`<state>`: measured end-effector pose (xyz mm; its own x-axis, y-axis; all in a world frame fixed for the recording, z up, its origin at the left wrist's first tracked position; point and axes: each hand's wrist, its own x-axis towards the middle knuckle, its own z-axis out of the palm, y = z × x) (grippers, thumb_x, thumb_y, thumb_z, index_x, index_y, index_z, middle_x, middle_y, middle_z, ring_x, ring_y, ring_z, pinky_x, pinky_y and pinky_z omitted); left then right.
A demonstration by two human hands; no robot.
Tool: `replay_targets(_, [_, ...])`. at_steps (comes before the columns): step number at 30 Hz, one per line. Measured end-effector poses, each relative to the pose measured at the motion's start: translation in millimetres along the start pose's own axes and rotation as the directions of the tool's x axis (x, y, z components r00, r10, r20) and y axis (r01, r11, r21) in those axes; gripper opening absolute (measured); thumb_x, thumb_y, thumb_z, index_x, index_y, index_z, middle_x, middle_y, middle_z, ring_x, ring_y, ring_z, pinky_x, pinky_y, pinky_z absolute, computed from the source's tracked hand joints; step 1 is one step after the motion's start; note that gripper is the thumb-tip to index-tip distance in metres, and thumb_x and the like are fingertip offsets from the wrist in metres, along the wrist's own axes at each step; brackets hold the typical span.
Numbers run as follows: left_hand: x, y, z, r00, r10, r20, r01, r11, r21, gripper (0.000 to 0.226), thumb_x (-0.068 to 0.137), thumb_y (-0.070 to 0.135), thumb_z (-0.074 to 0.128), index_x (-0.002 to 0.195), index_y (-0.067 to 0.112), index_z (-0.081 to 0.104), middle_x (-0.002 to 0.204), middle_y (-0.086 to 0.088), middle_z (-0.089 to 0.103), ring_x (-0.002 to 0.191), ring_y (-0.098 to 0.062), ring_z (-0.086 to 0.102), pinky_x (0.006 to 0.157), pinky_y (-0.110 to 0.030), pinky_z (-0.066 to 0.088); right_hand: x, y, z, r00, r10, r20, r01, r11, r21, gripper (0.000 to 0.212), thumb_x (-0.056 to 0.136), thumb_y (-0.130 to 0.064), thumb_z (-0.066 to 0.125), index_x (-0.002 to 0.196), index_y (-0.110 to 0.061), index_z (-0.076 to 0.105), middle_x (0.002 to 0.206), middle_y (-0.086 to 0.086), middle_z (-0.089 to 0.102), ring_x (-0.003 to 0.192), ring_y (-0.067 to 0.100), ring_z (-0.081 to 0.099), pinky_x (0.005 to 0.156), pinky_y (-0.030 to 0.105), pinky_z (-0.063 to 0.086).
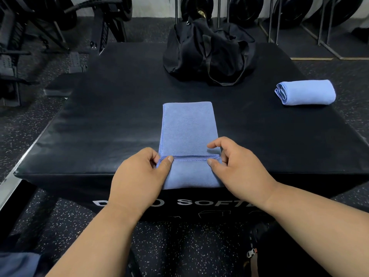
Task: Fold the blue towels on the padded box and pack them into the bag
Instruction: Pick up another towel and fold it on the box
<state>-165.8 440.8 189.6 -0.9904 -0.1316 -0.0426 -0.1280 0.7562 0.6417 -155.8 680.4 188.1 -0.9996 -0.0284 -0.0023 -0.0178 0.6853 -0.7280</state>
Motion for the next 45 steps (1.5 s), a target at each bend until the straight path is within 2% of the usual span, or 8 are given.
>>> replay_targets(12, [-0.7,1.1,0.8,0.997,0.07,-0.015,-0.069,0.997,0.031,0.03,0.091,0.058,0.067,0.087,0.031,0.054,0.069,0.007,0.062,0.066,-0.009,0.058,0.06,-0.033,0.046,-4.9,2.4,-2.2,0.999,0.005,0.047,-0.006,0.999,0.032,0.02,0.1,-0.03,0.062,0.112,-0.046,0.059,0.076,0.005,0.058,0.065,0.016,0.056,0.065,0.031,0.05])
replay_targets(16, [0.8,-3.3,-3.6,0.932,0.356,-0.062,-0.355,0.934,0.033,0.019,0.09,0.035,0.078,0.096,0.039,0.06,0.092,0.02,0.059,0.09,-0.003,0.057,0.076,-0.023,0.044,-4.2,1.8,-2.7,0.999,-0.004,0.037,0.003,1.0,0.014,0.021,0.1,-0.03,0.064,0.114,-0.044,0.058,0.073,0.008,0.057,0.065,0.019,0.056,0.067,0.037,0.051])
replay_targets(20, [1.9,-16.8,-9.1,0.823,0.548,0.149,-0.557,0.83,0.023,0.018,0.093,0.033,0.076,0.107,0.045,0.077,0.13,0.03,0.061,0.128,-0.001,0.05,0.108,-0.018,0.037,-4.2,2.3,-4.0,1.0,-0.004,0.031,0.004,1.0,-0.012,0.022,0.099,-0.032,0.066,0.115,-0.044,0.057,0.073,0.009,0.058,0.065,0.019,0.056,0.067,0.039,0.051])
replay_targets(24, [5.4,-31.1,-14.8,0.797,0.53,0.288,-0.557,0.83,0.014,0.033,0.094,0.053,0.066,0.127,0.052,0.07,0.146,0.037,0.051,0.141,0.003,0.038,0.115,-0.019,0.03,-3.7,2.0,-5.1,1.0,0.008,0.028,-0.007,1.0,-0.024,0.02,0.098,-0.037,0.067,0.115,-0.044,0.057,0.073,0.009,0.058,0.065,0.018,0.056,0.067,0.037,0.051])
replay_targets(28, [7.2,-36.0,-20.8,0.788,0.507,0.35,-0.552,0.833,0.035,0.065,0.079,0.075,0.062,0.141,0.053,0.059,0.151,0.041,0.04,0.142,0.006,0.031,0.117,-0.02,0.027,-3.1,3.3,-5.3,1.0,0.015,0.026,-0.015,1.0,0.011,0.014,0.099,-0.036,0.067,0.11,-0.042,0.06,0.073,0.005,0.057,0.063,0.013,0.054,0.064,0.029,0.048])
replay_targets(33, [6.4,-32.6,-22.4,0.823,0.457,0.338,-0.485,0.875,-0.002,0.077,0.078,0.048,0.09,0.147,0.041,0.057,0.139,0.037,0.046,0.14,0.003,0.036,0.116,-0.018,0.03,0.3,5.5,-6.0,0.999,0.049,0.001,-0.049,0.991,0.126,0.011,0.099,-0.032,0.068,0.106,-0.04,0.063,0.061,-0.005,0.054,0.059,0.006,0.052,0.065,0.026,0.043])
replay_targets(40, [7.2,-34.9,-18.6,0.803,0.491,0.338,-0.542,0.837,0.074,0.092,0.068,0.052,0.094,0.15,0.044,0.054,0.143,0.038,0.038,0.139,0.005,0.027,0.113,-0.008,0.021,3.6,6.5,-2.7,0.996,0.09,-0.008,-0.089,0.992,0.094,0.013,0.099,-0.035,0.067,0.108,-0.041,0.061,0.065,-0.005,0.058,0.062,0.008,0.057,0.069,0.032,0.052])
replay_targets(45, [2.0,-33.6,-11.8,0.756,0.583,0.297,-0.639,0.755,0.146,0.088,0.065,0.042,0.096,0.142,0.053,0.056,0.153,0.024,0.038,0.134,-0.007,0.034,0.114,-0.03,0.035,6.2,3.5,-4.3,0.993,0.118,-0.023,-0.116,0.99,0.083,0.014,0.097,-0.036,0.069,0.106,-0.041,0.06,0.063,-0.008,0.057,0.062,0.007,0.056,0.069,0.033,0.052])
